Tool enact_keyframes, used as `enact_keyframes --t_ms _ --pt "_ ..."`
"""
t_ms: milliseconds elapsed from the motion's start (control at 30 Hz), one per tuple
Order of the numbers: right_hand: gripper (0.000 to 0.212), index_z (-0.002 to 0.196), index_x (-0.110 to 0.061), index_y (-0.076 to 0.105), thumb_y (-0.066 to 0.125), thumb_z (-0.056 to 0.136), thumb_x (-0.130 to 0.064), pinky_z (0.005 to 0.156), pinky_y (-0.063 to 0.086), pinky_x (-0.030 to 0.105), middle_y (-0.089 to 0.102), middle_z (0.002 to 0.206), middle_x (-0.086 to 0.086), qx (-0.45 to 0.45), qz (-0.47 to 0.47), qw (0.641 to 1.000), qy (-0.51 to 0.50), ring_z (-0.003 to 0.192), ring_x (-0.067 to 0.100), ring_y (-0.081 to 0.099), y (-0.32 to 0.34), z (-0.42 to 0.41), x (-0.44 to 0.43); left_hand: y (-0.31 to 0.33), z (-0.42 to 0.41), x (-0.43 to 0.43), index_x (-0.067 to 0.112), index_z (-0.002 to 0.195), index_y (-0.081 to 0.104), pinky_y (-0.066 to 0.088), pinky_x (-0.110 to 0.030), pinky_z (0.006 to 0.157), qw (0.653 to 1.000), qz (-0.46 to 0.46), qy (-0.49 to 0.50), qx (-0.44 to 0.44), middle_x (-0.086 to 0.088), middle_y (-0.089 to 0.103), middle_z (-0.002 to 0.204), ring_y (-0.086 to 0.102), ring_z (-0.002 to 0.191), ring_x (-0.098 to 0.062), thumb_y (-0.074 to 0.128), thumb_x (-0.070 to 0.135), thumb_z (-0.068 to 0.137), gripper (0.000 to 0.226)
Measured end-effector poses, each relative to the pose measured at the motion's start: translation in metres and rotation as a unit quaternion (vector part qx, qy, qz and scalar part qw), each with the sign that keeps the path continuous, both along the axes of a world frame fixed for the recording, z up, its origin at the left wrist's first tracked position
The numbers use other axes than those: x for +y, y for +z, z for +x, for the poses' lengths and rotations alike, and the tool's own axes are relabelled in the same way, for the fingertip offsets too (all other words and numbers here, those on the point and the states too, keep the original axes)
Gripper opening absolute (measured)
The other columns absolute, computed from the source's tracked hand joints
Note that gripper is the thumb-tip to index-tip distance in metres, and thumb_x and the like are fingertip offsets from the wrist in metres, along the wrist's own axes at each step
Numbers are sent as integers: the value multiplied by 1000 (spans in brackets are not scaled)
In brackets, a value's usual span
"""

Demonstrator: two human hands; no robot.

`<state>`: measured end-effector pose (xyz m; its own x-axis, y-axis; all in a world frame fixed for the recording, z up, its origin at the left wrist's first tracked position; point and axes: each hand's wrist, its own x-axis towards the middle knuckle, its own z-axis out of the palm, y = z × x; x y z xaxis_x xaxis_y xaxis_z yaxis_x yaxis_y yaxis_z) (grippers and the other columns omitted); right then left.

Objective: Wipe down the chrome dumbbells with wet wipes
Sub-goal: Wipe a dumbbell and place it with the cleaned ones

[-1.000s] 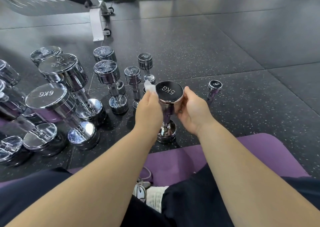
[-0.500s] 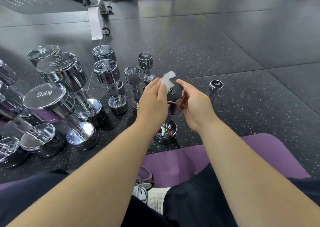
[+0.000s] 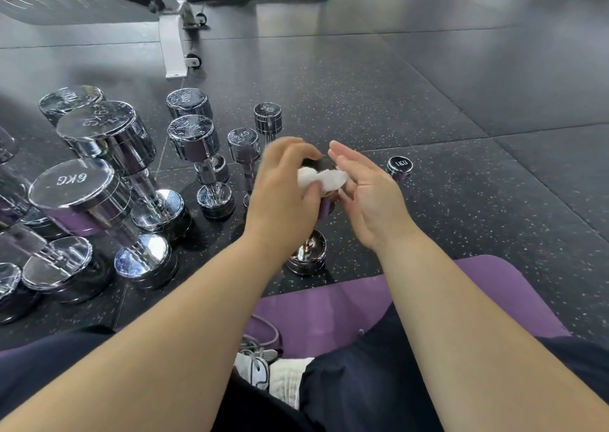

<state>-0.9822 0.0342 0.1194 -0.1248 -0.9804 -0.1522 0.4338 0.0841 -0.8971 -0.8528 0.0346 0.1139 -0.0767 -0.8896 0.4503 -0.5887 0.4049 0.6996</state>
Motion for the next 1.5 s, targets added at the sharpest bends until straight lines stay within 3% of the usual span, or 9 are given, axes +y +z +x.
enact_keyframes --t_ms 233,400,600,767,867,1100,1233,1333,1500 --pt "34 88 -27 75 60 91 3 100 51 30 66 120 -9 173 -88 981 -11 114 10 63 -2 9 -2 14 5 0 37 104 62 51 -26 73 975 157 -33 154 17 72 92 63 73 -1 63 13 87 30" --pt "32 84 -22 79 59 86 2 88 31 0 68 100 -12 509 -170 832 -140 109 16 52 -13 11 -6 5 3 -6 23 109 67 45 -17 63 928 189 16 319 6 64 98 53 66 -3 48 1 83 40" --pt "29 100 -23 78 52 90 -29 90 47 28 72 114 0 605 -138 785 -6 105 19 62 12 24 -6 -2 7 -13 19 98 74 39 -24 54 878 260 57 398 -1 67 75 51 61 -14 52 2 86 30" --pt "22 80 -15 65 50 94 -22 59 37 25 67 73 5 579 26 810 93 69 27 61 34 20 -37 -5 10 -15 21 96 71 38 -22 53 867 269 70 414 3 66 73 51 57 -8 56 6 88 22" --pt "22 76 -13 55 48 97 -16 55 34 22 51 66 2 373 174 903 124 56 13 44 37 6 -52 -9 10 -17 17 102 67 43 -20 54 862 270 77 423 2 63 77 53 55 -4 59 8 90 17" --pt "14 86 -9 59 52 89 -20 68 45 29 60 76 10 384 156 881 230 70 24 58 36 19 -78 -11 9 -16 14 97 62 46 -20 59 841 269 77 463 1 60 76 57 51 0 65 10 86 12" --pt "42 69 -9 61 43 101 -27 56 51 18 61 55 1 208 228 918 249 51 14 62 15 -1 -80 -10 11 -17 12 104 61 51 -14 57 838 271 62 470 -3 61 88 58 62 -8 62 5 90 15" --pt "29 91 -7 66 43 101 -23 80 57 31 68 86 7 105 196 944 242 80 19 66 0 -5 -70 -10 11 -19 16 97 64 50 -20 61 847 273 54 453 -3 63 88 57 70 -13 62 5 90 13" --pt "42 110 -9 66 33 94 12 72 54 27 73 99 11 -58 75 986 139 81 19 68 -25 -26 -40 -5 7 -17 17 92 67 44 -17 51 867 260 32 423 3 64 76 53 55 -4 56 1 91 19"
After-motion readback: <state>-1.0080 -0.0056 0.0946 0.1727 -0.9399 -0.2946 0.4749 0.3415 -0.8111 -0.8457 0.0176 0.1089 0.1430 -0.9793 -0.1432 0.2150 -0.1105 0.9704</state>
